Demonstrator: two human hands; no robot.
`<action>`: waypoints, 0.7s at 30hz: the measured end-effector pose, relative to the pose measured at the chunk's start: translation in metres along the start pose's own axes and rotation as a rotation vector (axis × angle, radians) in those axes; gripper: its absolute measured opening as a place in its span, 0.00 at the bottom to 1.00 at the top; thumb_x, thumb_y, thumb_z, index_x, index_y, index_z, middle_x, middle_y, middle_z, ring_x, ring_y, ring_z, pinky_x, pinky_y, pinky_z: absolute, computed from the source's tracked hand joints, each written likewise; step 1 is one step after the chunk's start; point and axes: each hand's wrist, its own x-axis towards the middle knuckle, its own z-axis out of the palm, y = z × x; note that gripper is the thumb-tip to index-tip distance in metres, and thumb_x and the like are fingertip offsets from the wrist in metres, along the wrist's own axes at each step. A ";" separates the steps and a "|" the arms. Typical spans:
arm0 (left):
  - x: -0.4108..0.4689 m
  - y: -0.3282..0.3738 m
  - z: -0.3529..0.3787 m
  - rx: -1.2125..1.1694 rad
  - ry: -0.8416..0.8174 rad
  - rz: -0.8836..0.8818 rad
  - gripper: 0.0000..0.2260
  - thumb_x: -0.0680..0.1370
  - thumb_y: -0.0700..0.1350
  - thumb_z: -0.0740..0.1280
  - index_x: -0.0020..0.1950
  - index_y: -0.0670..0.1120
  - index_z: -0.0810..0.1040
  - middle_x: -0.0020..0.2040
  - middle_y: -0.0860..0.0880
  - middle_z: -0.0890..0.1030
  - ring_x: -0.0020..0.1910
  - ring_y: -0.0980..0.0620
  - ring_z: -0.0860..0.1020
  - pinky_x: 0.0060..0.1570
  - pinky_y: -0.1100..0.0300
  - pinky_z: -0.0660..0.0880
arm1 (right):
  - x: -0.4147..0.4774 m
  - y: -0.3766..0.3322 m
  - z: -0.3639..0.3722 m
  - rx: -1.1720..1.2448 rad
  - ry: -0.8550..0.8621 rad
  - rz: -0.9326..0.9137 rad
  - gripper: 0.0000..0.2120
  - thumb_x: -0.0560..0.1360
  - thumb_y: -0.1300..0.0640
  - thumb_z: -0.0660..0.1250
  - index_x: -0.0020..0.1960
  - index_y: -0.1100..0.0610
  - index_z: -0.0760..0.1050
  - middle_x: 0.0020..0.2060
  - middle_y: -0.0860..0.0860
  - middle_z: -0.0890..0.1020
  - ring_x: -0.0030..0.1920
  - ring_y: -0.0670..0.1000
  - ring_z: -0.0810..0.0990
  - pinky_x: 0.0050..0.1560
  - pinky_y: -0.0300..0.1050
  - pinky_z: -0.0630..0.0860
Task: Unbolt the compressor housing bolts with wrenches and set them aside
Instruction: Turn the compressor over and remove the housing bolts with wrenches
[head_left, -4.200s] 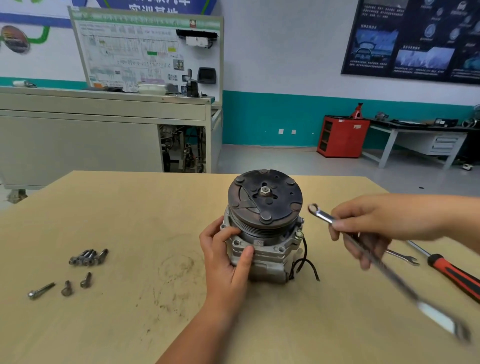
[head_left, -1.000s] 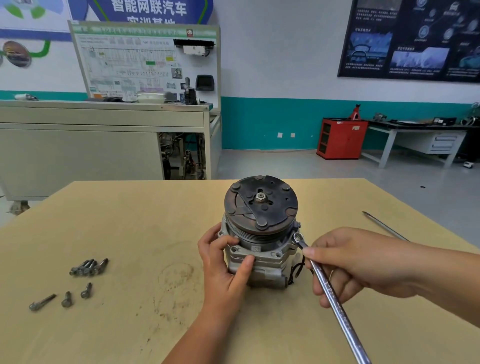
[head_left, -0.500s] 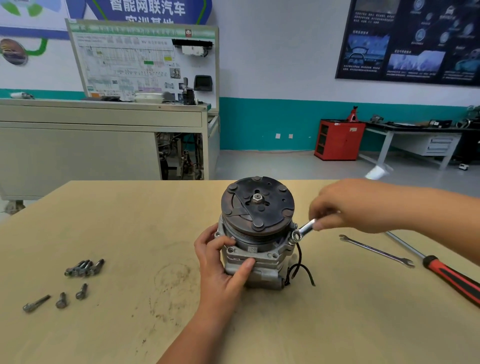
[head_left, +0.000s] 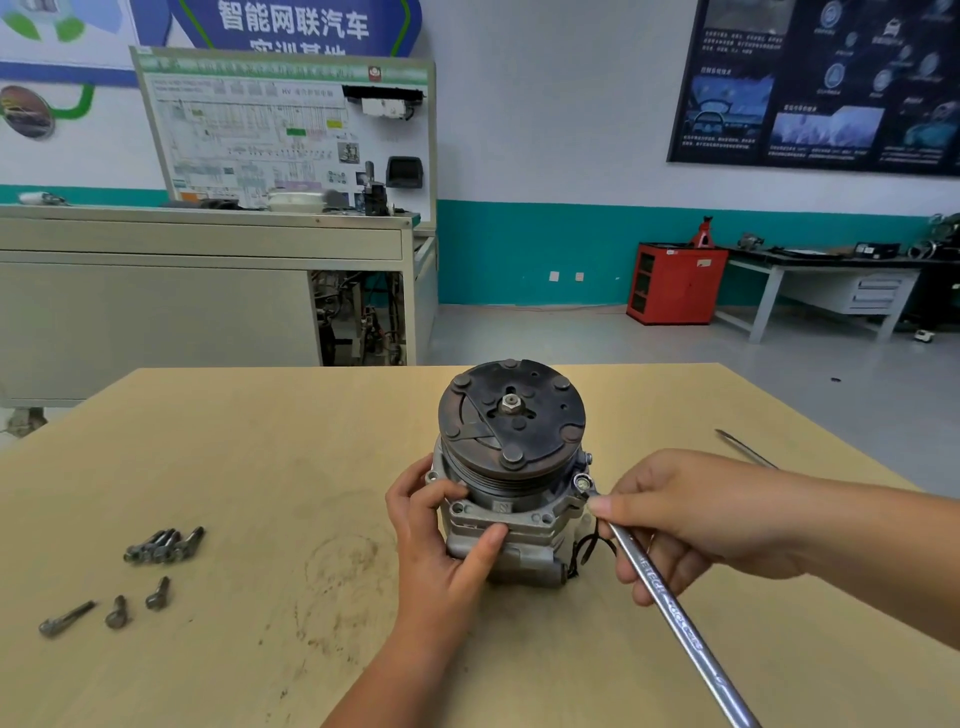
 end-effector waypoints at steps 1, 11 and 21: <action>0.000 -0.001 0.000 -0.001 -0.003 -0.003 0.18 0.68 0.55 0.67 0.52 0.73 0.67 0.65 0.42 0.64 0.66 0.37 0.68 0.62 0.44 0.71 | 0.001 0.000 -0.001 -0.012 -0.010 0.004 0.15 0.79 0.51 0.60 0.39 0.60 0.73 0.27 0.52 0.81 0.27 0.50 0.82 0.26 0.35 0.74; -0.001 -0.005 0.000 -0.031 -0.013 -0.021 0.18 0.68 0.55 0.67 0.52 0.73 0.67 0.65 0.45 0.64 0.66 0.42 0.68 0.61 0.67 0.68 | 0.015 -0.041 -0.044 -1.167 0.031 -0.041 0.13 0.75 0.41 0.61 0.42 0.49 0.75 0.34 0.44 0.79 0.37 0.43 0.77 0.42 0.39 0.71; 0.000 -0.006 0.000 -0.037 -0.008 0.004 0.18 0.68 0.55 0.68 0.52 0.72 0.67 0.64 0.48 0.64 0.67 0.45 0.67 0.63 0.60 0.68 | -0.001 -0.007 -0.048 -0.705 0.135 -0.160 0.07 0.80 0.55 0.59 0.46 0.49 0.74 0.35 0.44 0.81 0.36 0.40 0.81 0.37 0.32 0.74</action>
